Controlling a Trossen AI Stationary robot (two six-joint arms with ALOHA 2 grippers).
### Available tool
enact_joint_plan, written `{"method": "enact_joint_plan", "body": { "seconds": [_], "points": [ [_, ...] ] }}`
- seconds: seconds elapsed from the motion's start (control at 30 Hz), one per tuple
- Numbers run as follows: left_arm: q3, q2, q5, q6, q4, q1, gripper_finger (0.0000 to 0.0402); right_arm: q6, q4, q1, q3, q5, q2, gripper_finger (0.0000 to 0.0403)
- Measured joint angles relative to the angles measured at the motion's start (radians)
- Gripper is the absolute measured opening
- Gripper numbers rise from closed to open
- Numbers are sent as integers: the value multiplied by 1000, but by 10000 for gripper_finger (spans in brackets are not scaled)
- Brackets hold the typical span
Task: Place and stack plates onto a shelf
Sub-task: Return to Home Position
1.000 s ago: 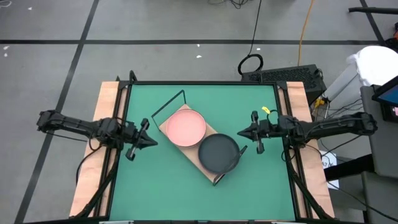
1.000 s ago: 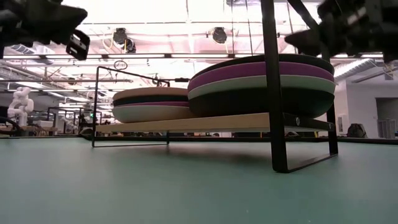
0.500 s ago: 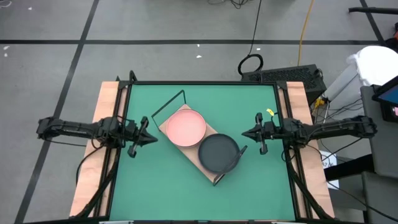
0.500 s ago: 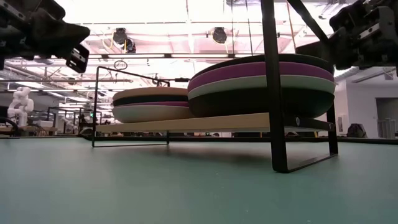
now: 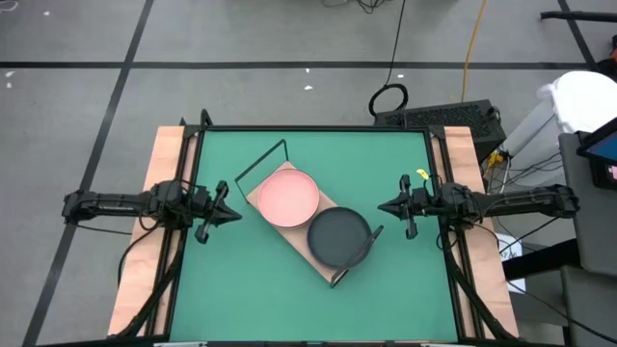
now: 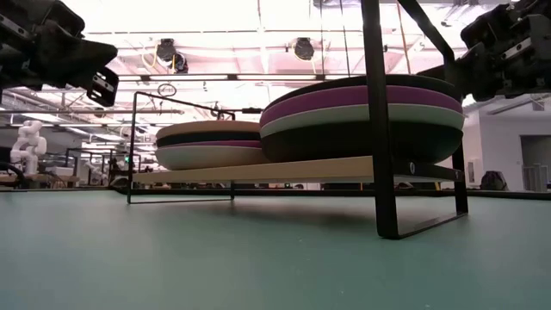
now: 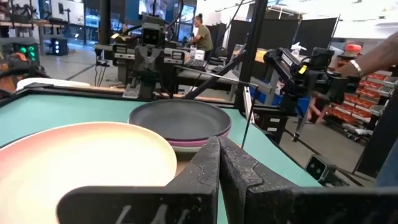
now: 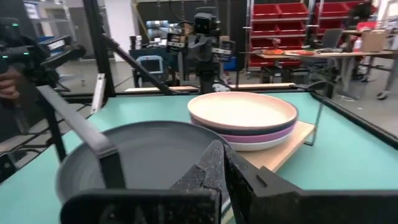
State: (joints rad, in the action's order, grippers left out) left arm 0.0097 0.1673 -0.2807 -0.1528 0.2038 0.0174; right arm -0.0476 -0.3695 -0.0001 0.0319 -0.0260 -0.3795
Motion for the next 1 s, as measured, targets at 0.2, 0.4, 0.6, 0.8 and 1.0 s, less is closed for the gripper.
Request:
{"method": "enact_joint_plan", "body": {
  "seconds": [0.2,0.4,0.6,0.8,1.0],
  "points": [
    [0,-85,23,23,-118,1,3,45,23,0,0,82,37,0],
    [0,-146,131,73,-170,1,2,56,23,0,-1,82,41,0],
    [0,-149,208,95,-184,1,1,91,34,0,-1,-5,64,0],
    [0,-149,212,63,-185,1,1,117,72,0,-1,-2,137,0],
    [0,-149,229,48,-187,1,1,113,184,0,-1,-2,248,0]
  ]
}}
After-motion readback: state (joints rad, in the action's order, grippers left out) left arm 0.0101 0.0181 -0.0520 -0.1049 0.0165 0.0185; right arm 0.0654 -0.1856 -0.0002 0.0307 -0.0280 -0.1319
